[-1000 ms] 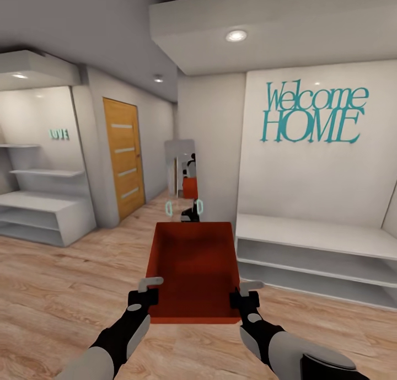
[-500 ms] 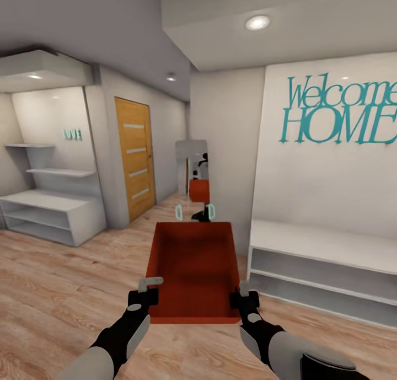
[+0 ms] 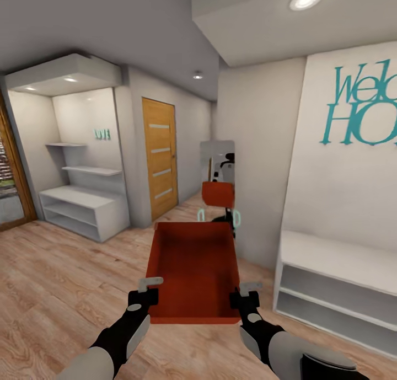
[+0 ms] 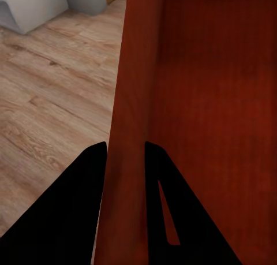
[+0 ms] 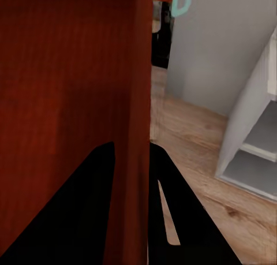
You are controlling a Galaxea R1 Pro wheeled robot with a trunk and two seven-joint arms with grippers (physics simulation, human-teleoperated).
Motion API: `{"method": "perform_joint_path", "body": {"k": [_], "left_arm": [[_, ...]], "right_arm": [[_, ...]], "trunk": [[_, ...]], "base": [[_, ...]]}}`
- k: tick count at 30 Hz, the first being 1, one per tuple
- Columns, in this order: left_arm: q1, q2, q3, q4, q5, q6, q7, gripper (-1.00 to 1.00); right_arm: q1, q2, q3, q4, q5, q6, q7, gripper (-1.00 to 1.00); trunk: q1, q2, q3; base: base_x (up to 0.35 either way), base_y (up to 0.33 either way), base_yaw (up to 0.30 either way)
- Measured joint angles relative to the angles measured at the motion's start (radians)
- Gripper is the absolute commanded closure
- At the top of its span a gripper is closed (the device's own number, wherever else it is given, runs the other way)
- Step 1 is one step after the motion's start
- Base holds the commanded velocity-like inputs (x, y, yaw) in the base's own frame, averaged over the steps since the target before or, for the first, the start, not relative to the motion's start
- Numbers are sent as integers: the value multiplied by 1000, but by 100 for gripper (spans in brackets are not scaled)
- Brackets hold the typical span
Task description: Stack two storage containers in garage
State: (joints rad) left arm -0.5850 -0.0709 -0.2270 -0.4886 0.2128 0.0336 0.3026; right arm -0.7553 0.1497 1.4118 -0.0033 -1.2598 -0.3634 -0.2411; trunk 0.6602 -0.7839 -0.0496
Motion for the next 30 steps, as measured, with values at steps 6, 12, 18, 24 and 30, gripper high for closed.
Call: {"method": "perform_joint_path", "body": {"k": [6, 12, 18, 24, 30], "left_arm": [[0, 0, 0, 0, 0, 0, 0, 100], [0, 0, 0, 0, 0, 0, 0, 100], [0, 0, -1, 0, 0, 0, 0, 100], [0, 0, -1, 0, 0, 0, 0, 100], [0, 0, -1, 0, 0, 0, 0, 100]], "right_arm": [[0, 0, 0, 0, 0, 0, 0, 100], [0, 0, 1, 0, -1, 0, 0, 100], [0, 0, 2, 0, -3, 0, 0, 100], [0, 0, 2, 0, -3, 0, 0, 100], [0, 0, 0, 0, 0, 0, 0, 100]], "trunk": [[0, 0, 0], [0, 0, 0], [0, 0, 0], [0, 0, 0], [0, 0, 0]], "base": [[321, 0, 277], [321, 0, 277], [321, 0, 277], [321, 0, 277], [321, 0, 242]]}}
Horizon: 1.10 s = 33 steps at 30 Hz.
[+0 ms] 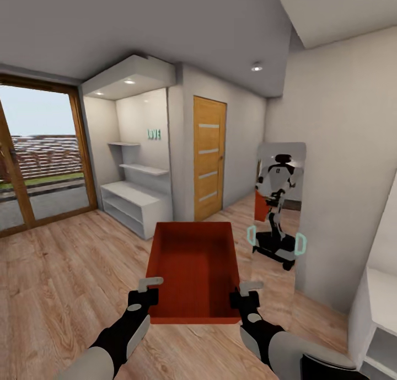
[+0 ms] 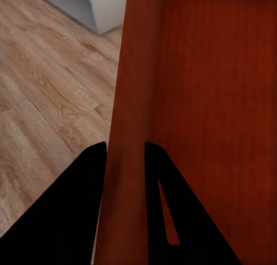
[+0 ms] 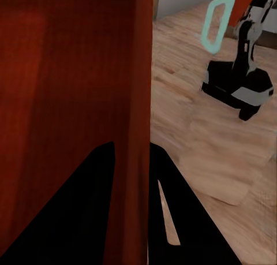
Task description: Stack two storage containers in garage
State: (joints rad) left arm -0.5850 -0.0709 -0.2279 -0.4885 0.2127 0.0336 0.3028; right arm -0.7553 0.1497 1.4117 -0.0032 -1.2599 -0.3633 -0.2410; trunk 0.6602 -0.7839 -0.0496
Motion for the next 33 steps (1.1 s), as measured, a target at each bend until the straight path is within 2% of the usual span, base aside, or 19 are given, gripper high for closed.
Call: {"method": "perform_joint_path", "body": {"k": [26, 33], "left_arm": [[-1, 1, 1, 0, -1, 0, -2, 100], [0, 0, 1, 0, 0, 0, -1, 100]], "right_arm": [[0, 0, 3, 0, -3, -1, -1, 100], [0, 0, 3, 0, -2, 0, -1, 100]], "trunk": [[0, 0, 0], [0, 0, 0]], "base": [[321, 0, 8], [321, 0, 190]]}}
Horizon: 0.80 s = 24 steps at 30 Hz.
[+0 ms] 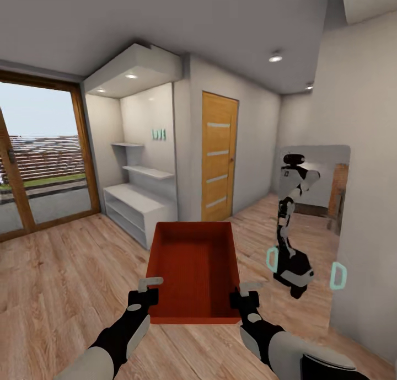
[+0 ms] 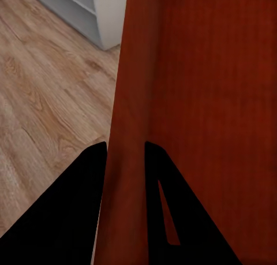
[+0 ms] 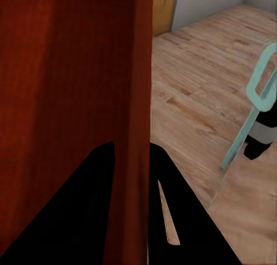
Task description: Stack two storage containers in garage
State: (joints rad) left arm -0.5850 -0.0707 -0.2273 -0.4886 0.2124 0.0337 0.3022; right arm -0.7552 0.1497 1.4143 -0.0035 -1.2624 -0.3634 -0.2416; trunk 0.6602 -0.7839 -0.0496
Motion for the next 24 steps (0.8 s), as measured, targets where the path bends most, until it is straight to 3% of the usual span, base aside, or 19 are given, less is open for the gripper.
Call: {"method": "perform_joint_path", "body": {"k": [24], "left_arm": [[0, 0, 0, 0, 0, 0, 1, 100]], "right_arm": [[0, 0, 1, 0, -2, 0, 1, 100]], "trunk": [[0, 0, 0]], "base": [[321, 1, 255]]}}
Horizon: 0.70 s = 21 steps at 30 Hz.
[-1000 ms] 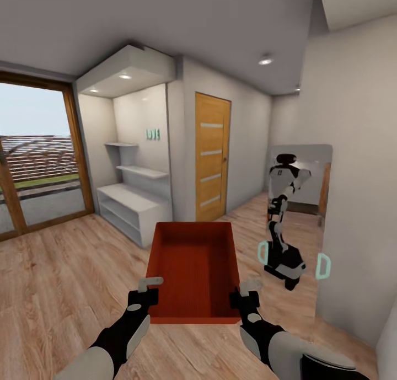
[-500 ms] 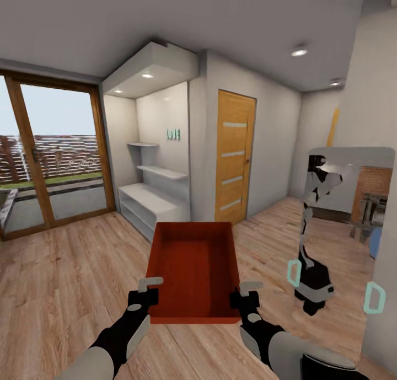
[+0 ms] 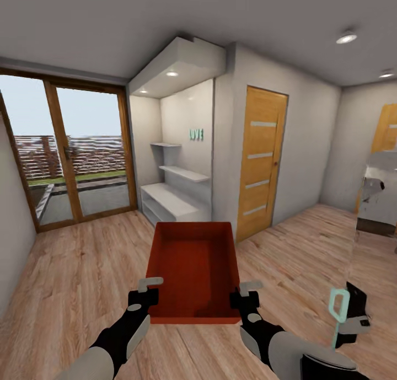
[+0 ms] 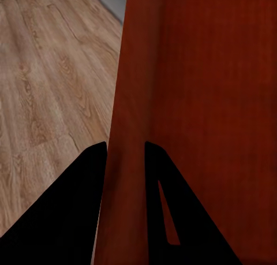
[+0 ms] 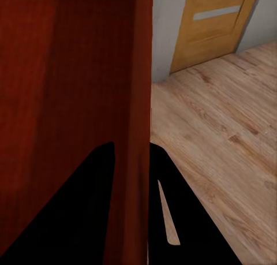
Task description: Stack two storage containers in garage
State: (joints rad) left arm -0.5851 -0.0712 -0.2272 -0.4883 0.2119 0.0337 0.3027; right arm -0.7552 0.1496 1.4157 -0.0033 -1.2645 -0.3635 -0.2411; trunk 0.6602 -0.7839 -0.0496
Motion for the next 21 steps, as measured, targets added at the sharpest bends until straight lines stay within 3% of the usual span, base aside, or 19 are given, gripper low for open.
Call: {"method": "perform_joint_path", "body": {"k": [9, 21], "left_arm": [[-1, 0, -3, 1, 1, 1, 2, 100], [-1, -2, -4, 1, 2, 1, 4, 100]], "right_arm": [[0, 0, 4, 1, -7, 1, 3, 100], [0, -1, 6, 1, -11, 2, 6, 100]], "trunk": [[0, 0, 0], [0, 0, 0]], "base": [[318, 151, -12], [304, 212, -265]]}}
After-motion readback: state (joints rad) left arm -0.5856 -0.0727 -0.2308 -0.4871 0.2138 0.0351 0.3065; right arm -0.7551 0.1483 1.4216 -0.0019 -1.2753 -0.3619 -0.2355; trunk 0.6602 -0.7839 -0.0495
